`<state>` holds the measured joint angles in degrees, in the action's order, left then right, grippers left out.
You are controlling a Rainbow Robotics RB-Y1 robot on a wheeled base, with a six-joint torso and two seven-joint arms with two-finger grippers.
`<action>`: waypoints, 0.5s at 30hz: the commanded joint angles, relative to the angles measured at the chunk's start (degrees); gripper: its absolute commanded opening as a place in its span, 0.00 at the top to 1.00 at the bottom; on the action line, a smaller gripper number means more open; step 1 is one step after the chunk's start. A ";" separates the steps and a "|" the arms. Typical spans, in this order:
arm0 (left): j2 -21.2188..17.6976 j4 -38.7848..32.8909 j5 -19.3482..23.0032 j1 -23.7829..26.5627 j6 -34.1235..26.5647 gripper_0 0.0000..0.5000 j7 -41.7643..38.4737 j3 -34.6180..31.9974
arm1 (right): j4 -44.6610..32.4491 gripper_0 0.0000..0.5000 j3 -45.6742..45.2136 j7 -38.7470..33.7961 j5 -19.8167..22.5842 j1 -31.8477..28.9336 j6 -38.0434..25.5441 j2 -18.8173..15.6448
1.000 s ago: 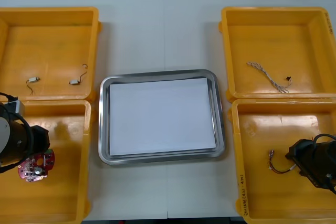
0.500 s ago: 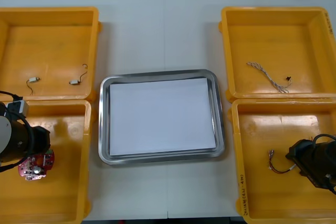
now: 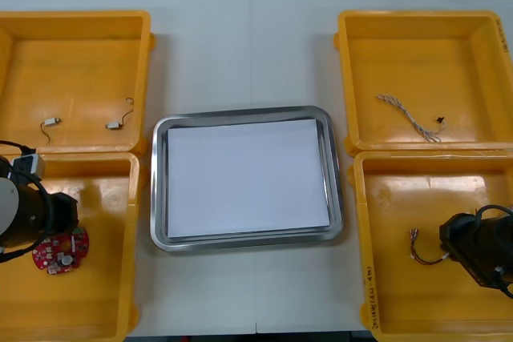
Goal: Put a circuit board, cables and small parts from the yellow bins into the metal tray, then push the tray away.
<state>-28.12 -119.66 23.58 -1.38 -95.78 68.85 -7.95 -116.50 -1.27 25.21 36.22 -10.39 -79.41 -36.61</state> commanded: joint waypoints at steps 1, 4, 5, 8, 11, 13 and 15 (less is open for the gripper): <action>-2.02 -3.91 1.30 0.94 -2.75 0.00 4.89 -3.30 | 0.04 1.00 1.36 -0.77 -0.36 -0.86 0.40 0.48; -2.02 -6.29 2.18 1.30 -5.56 0.00 4.28 -4.88 | 0.04 1.00 1.36 -0.69 -0.36 -0.86 0.49 0.48; -2.02 -6.99 2.88 1.47 -6.70 0.00 4.02 -5.59 | 0.04 1.00 1.36 -0.60 -0.36 -0.86 0.49 0.48; -2.02 -8.92 4.81 1.91 -9.43 0.00 1.64 -7.61 | 0.04 1.00 1.36 -0.42 -0.36 -0.86 0.49 0.48; -2.02 -10.42 6.13 2.17 -11.45 0.00 -3.28 -8.66 | -0.05 1.00 1.36 0.02 -0.28 -0.60 0.49 0.31; -2.02 -10.94 6.31 2.26 -12.50 0.00 -6.88 -8.66 | -0.05 1.00 1.36 0.28 -0.10 -0.25 0.40 0.22; -2.02 -11.38 6.48 2.26 -13.12 0.00 -10.49 -8.66 | -0.05 1.00 1.36 0.63 -0.01 0.28 0.05 0.05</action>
<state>-28.14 -128.43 29.35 -0.83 -107.69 68.51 -15.35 -116.50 -1.23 25.22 36.23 -10.36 -79.40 -36.61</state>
